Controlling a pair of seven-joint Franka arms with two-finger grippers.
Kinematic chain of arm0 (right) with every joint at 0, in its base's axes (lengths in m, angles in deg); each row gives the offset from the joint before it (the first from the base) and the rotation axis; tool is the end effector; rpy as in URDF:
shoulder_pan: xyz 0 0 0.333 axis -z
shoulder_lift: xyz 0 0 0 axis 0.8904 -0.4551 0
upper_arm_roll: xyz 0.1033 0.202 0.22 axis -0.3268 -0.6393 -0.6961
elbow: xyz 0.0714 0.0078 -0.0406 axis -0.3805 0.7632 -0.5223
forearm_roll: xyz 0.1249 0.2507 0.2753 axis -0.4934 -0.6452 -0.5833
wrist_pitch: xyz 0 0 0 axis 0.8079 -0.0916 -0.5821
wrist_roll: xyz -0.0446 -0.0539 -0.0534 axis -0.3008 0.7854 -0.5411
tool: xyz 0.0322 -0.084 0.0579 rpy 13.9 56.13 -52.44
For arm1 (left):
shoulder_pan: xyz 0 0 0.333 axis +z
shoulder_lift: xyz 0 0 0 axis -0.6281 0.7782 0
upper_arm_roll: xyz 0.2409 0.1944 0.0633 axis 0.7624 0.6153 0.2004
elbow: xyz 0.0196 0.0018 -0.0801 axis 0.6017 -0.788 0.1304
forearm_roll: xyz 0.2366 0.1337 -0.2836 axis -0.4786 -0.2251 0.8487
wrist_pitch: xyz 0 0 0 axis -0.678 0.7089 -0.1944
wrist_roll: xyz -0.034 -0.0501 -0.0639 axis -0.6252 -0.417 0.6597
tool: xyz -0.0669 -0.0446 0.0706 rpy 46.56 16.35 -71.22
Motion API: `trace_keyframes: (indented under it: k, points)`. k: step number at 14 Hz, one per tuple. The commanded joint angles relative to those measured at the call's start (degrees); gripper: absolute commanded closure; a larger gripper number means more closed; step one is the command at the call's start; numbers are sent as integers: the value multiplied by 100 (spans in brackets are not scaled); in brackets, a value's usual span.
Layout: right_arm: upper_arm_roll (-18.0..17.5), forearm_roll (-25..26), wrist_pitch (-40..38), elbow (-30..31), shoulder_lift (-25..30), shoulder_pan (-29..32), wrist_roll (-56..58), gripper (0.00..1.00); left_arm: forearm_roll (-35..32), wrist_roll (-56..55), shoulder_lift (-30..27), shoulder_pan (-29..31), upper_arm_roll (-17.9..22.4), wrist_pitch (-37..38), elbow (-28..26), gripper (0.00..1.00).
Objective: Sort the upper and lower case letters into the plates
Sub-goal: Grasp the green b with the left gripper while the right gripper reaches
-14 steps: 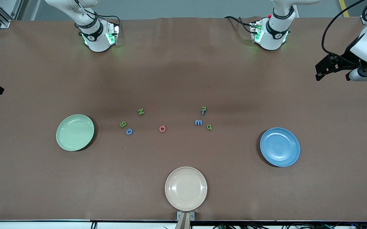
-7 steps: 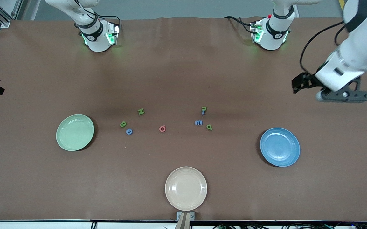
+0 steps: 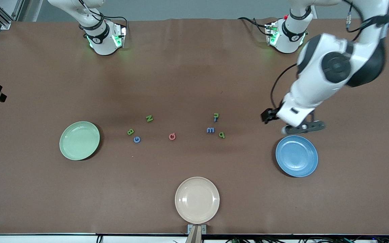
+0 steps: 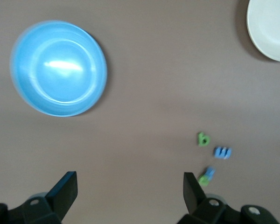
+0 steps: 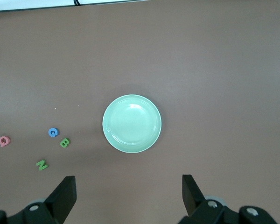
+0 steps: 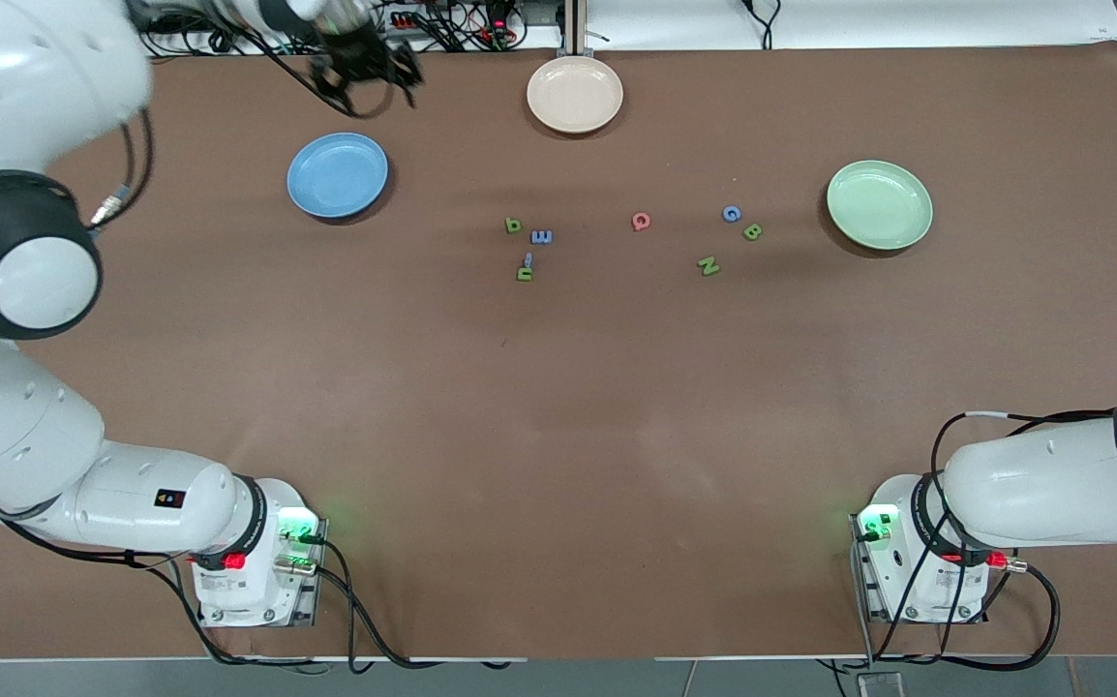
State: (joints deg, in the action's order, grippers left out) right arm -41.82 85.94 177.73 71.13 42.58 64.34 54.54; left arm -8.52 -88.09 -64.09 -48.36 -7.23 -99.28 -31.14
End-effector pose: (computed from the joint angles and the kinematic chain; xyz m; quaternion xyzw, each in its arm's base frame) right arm 0.5701 -0.0613 0.6528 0.9985 -0.0408 0.0364 0.0062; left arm 0.5775 -0.2482 0.4236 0.9953 0.0932 -0.0004 0.0253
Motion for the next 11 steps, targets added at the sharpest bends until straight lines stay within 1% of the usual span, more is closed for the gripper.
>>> trace_keyframes:
  k: [1, 3, 4, 6, 7, 8, 9, 10, 11]
  points:
    - [-2, -206, 61, -103, -135, -105, -25, 0, -141, -770, 532, -205, 11, -795, -186, 0]
    - [-2, -443, 210, -103, -283, -281, -52, 0, -141, -1375, 936, -529, 11, -1104, -186, 0]
    - [-2, -645, 376, -103, -432, -351, -52, 0, -141, -1674, 1173, -740, 20, -1306, -169, 0]
    - [-2, -1180, 702, -94, -862, -527, -43, 0, -211, -2290, 1535, -970, 46, -1667, -151, 1]
    - [-2, -1392, 816, -94, -1091, -624, -43, 0, -420, -2510, 1693, -997, 37, -1790, -133, 2]
    - [-2, -1507, 965, -94, -1337, -772, -43, 0, -674, -2686, 1825, -1006, 20, -1878, -116, 4]
    - [-2, -1499, 1097, -68, -1443, -974, -43, 0, -868, -2801, 1948, -1041, 20, -1949, -63, 9]
    - [6, -1429, 1107, 28, -1445, -1133, -43, 0, -949, -2942, 2210, -1145, 20, -1967, 163, 14]
    - [6, -1420, 1142, 142, -1453, -1230, -43, 0, -958, -3091, 2422, -1260, 20, -1967, 409, 16]
